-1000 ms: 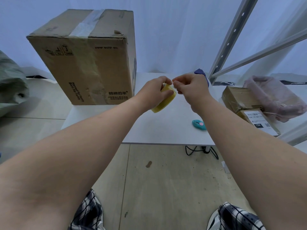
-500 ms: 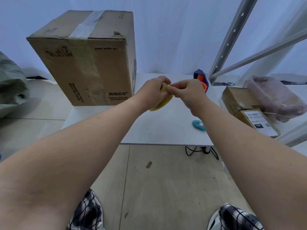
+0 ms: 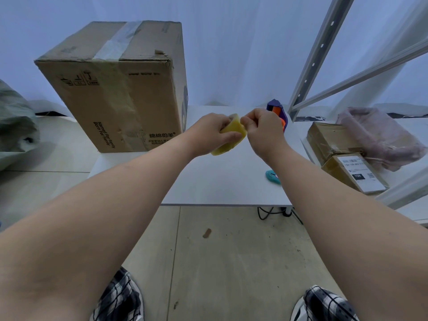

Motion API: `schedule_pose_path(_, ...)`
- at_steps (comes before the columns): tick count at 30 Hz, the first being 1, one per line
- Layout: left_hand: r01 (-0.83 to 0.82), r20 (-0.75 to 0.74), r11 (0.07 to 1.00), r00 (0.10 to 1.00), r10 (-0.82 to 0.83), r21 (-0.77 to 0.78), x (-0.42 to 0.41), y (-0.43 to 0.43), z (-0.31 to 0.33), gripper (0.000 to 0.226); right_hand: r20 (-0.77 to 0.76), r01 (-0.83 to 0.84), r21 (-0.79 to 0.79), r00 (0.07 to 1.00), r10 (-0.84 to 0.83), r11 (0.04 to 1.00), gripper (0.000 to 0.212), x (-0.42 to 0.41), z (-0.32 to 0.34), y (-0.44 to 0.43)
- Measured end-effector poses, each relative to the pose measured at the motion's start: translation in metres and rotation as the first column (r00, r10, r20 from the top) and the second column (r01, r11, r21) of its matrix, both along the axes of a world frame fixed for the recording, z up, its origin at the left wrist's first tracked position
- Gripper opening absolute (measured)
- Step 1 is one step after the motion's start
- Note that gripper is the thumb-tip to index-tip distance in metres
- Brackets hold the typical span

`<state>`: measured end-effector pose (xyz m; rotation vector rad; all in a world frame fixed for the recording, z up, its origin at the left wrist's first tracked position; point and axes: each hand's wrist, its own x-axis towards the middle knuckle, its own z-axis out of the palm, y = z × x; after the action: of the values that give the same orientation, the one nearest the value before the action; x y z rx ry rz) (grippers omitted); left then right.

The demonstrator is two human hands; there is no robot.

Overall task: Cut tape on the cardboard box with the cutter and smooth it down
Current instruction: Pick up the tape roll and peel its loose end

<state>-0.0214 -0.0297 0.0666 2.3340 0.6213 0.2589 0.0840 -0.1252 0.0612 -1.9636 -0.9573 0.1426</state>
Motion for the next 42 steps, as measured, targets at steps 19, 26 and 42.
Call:
schedule_pose_path(19, -0.015, -0.081, 0.989, 0.996, 0.027, 0.144, 0.001, -0.002, -0.015, 0.019, -0.442, -0.137, -0.069, 0.892, 0.093, 0.988, 0.005, 0.014, -0.002, -0.01)
schedule_pose_path(26, 0.006, -0.056, 0.986, 0.998, 0.003, 0.164, 0.012, -0.013, -0.013, 0.03, -0.431, -0.055, -0.007, 0.901, 0.046, 0.998, 0.013, 0.017, 0.0, -0.017)
schedule_pose_path(42, -0.037, -0.161, 0.976, 0.984, 0.072, 0.213, 0.013, -0.006, -0.026, 0.028, -0.11, 0.002, -0.22, 0.994, -0.027, 0.975, 0.022, 0.041, -0.029, -0.046)
